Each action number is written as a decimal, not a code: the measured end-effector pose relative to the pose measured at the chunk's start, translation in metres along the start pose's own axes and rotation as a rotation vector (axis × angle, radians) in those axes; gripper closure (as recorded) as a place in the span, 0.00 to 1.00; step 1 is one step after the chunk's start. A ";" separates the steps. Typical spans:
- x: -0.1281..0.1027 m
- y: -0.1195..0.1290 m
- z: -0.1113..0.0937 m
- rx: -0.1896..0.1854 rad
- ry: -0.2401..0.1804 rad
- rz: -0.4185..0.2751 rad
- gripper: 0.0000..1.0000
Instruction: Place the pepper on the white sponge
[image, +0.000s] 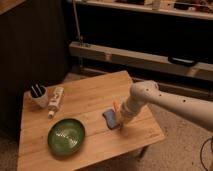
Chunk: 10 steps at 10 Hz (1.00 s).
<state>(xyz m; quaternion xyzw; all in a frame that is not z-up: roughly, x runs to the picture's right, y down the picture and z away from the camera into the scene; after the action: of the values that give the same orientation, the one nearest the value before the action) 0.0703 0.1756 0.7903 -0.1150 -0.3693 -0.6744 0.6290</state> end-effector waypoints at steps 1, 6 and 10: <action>0.001 -0.004 0.003 -0.007 -0.004 -0.016 1.00; 0.006 0.005 0.021 -0.043 -0.040 -0.025 1.00; 0.007 0.005 0.025 -0.058 -0.046 -0.037 1.00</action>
<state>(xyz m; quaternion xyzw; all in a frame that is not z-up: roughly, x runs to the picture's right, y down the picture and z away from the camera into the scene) 0.0662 0.1871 0.8142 -0.1419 -0.3659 -0.6935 0.6042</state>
